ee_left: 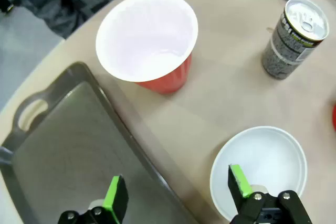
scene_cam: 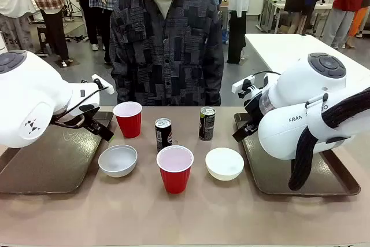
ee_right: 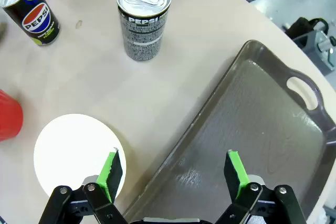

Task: Prepare tableware on both trays.
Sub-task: Pick up a Picnic Bowl from the table and place it on a Handle tray.

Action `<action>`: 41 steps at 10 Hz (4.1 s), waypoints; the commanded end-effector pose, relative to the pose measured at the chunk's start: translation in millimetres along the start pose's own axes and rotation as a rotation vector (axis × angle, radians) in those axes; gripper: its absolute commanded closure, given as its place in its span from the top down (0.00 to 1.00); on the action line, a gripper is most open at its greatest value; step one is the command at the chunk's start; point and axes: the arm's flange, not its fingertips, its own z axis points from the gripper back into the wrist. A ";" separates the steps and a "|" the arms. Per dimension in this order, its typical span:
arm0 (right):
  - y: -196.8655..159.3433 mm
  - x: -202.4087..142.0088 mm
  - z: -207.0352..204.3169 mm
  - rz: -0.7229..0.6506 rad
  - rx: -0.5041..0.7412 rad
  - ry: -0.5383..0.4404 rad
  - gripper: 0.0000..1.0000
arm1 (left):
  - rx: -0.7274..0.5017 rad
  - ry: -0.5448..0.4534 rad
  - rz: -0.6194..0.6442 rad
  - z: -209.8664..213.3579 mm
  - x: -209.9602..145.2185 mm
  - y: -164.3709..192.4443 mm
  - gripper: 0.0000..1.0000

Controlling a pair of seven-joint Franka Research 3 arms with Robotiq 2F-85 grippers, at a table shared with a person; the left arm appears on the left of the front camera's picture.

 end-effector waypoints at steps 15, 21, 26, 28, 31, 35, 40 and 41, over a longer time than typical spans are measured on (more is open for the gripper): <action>0.0 0.0 0.0 0.000 0.000 0.000 1.00 | 0.000 0.000 0.000 0.0 0.0 -0.1 1.00; 2.5 -105.6 97.9 -0.074 -0.030 0.189 1.00 | -0.063 0.141 -0.100 108.9 -98.8 19.3 1.00; 9.5 -185.1 103.5 -0.187 -0.032 0.367 1.00 | -0.103 0.207 -0.071 128.8 -135.5 8.8 1.00; -40.1 -56.8 115.2 -0.165 0.032 0.420 1.00 | -0.142 0.232 -0.087 147.8 -47.7 48.5 1.00; -63.9 -56.5 113.5 -0.242 0.188 0.397 1.00 | -0.314 0.219 0.054 146.0 -45.7 74.2 1.00; -187.8 -132.7 124.5 -0.560 0.697 0.254 1.00 | -0.691 0.195 0.345 121.1 -84.4 168.6 1.00; -270.7 -194.9 128.6 -0.767 0.883 0.116 1.00 | -0.700 0.019 0.710 129.9 -143.4 263.6 1.00; -276.9 -202.2 131.2 -0.791 0.892 0.090 1.00 | -0.681 -0.056 0.785 138.0 -155.9 279.5 1.00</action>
